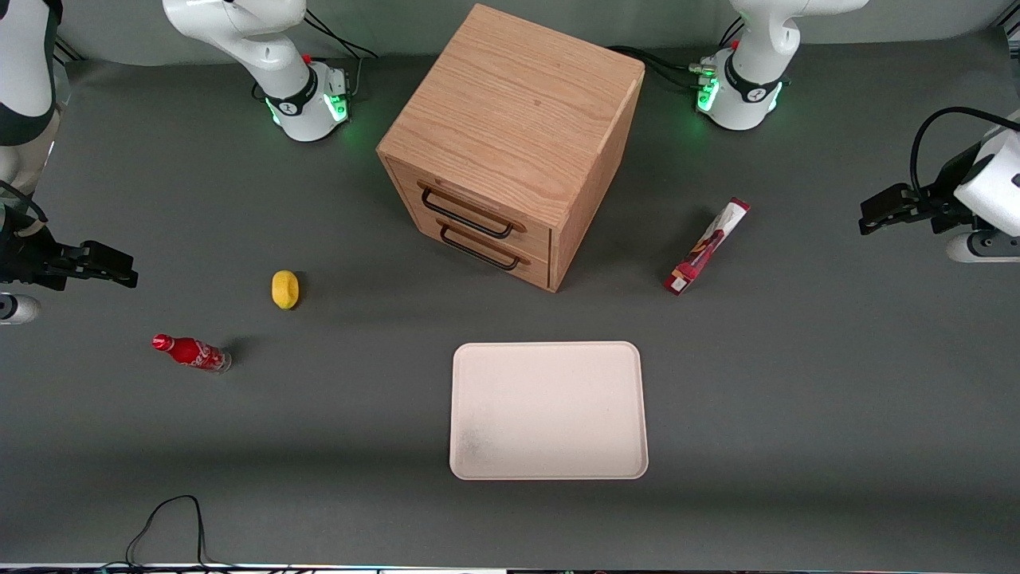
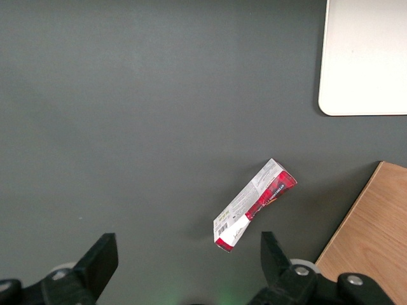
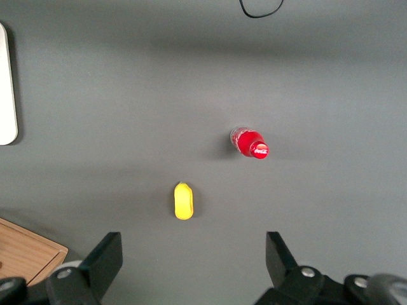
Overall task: Place red cookie box on tray
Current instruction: 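Move the open left gripper above the red shortbread box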
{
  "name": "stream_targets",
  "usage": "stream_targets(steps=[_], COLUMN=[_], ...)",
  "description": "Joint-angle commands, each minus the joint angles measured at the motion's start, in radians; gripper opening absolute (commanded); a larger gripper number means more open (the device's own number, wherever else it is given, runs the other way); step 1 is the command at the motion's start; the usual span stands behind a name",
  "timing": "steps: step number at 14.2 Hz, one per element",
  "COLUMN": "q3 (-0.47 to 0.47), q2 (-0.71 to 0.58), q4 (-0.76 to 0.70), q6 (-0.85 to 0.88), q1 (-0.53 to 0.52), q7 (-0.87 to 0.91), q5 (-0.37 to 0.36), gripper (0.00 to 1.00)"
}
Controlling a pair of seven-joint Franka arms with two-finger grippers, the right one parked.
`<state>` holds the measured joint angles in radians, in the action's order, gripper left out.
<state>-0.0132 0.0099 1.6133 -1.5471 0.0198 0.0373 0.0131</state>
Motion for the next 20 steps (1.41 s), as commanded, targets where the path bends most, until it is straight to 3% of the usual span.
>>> stream_targets(steps=[1, 8, 11, 18, 20], q3=[-0.008, -0.008, -0.011, -0.019, -0.019], q2=[-0.018, -0.018, -0.111, -0.252, -0.295], q4=[0.008, 0.011, 0.15, 0.361, 0.423], q6=[0.012, 0.019, -0.028, -0.079, -0.096], q1=[-0.003, -0.003, 0.005, 0.185, 0.247], q7=[-0.004, -0.002, 0.001, 0.022, 0.131], q5=[0.001, 0.002, 0.004, 0.007, 0.008], gripper=[1.0, 1.0, 1.0, 1.0, 1.0])
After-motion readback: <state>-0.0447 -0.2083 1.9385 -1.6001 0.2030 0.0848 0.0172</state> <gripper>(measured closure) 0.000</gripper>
